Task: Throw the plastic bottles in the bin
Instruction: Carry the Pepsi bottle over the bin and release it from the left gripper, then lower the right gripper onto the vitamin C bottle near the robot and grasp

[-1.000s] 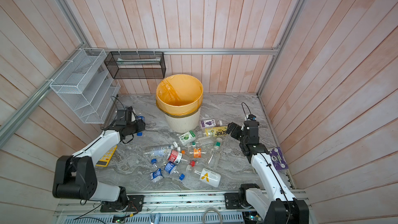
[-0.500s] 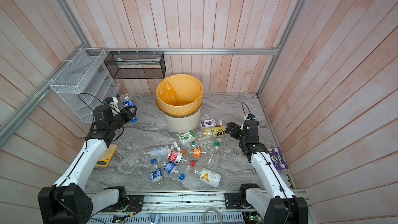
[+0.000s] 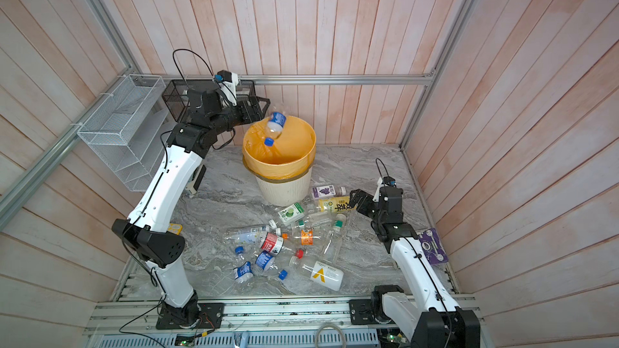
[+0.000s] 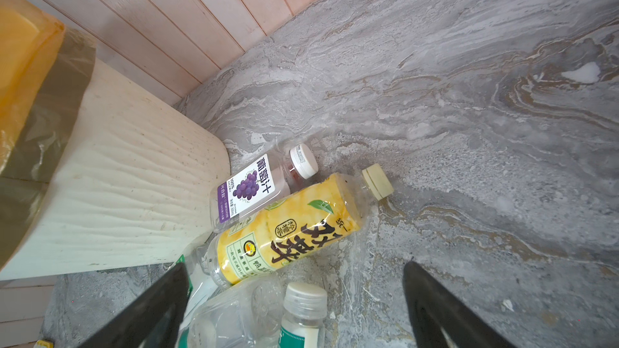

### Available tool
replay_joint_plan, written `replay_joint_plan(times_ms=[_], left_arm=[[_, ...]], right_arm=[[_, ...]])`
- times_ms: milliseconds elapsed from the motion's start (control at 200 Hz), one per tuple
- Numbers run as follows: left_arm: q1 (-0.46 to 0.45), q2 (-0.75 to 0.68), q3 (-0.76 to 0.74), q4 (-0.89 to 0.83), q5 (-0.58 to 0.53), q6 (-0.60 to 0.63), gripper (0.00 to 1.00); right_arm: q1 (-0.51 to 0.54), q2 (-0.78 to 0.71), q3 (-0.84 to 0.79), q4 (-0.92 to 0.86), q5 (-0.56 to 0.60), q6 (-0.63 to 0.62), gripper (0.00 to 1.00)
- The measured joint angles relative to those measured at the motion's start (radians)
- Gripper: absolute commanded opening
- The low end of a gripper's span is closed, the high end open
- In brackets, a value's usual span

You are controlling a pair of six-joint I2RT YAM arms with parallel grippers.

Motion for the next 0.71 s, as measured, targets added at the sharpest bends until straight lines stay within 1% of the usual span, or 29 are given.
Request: replay_joint_plan(times_ms=[120,225,280,390,420,435,500,510,580,705], left_arm=[[0.000,-0.058,-0.136,0.000,-0.044,0.013,1.00],[-0.004,-0.162,-0.281,0.020,-0.091,0.026,1.00],[-0.008,-0.226,-0.357,0.057,-0.116,0.039,1.00],[-0.014,-0.414,-0.583,0.158,-0.185,0.058,1.00],[-0.015,-0.480,-0.670,0.200,-0.216,0.066,1.00],[-0.016,-0.493,-0.685,0.209,-0.219,0.066,1.00],[-0.016,-0.608,-0.845,0.263,-0.277,0.086,1.00],[-0.016,-0.608,-0.845,0.263,-0.277,0.086,1.00],[-0.015,-0.689,-0.986,0.277,-0.306,0.109,1.00],[-0.023,-0.742,-1.142,0.254,-0.309,0.119,1.00]], right_arm=[[0.000,-0.013,0.000,-0.006,0.006,0.000,0.99],[0.000,-0.011,0.000,-0.009,0.015,0.000,0.99],[0.000,-0.007,0.000,-0.010,0.020,0.002,0.99],[0.000,0.008,-0.002,-0.009,0.022,0.006,0.99],[0.000,0.013,-0.003,-0.008,0.022,0.007,0.99],[0.000,0.015,-0.004,-0.008,0.021,0.008,0.99],[0.000,0.023,-0.010,-0.008,0.018,0.011,0.99],[0.000,0.024,-0.010,-0.008,0.018,0.010,0.99],[0.000,0.028,-0.014,-0.010,0.018,0.011,0.99],[0.000,0.030,-0.019,-0.009,0.017,0.016,0.99]])
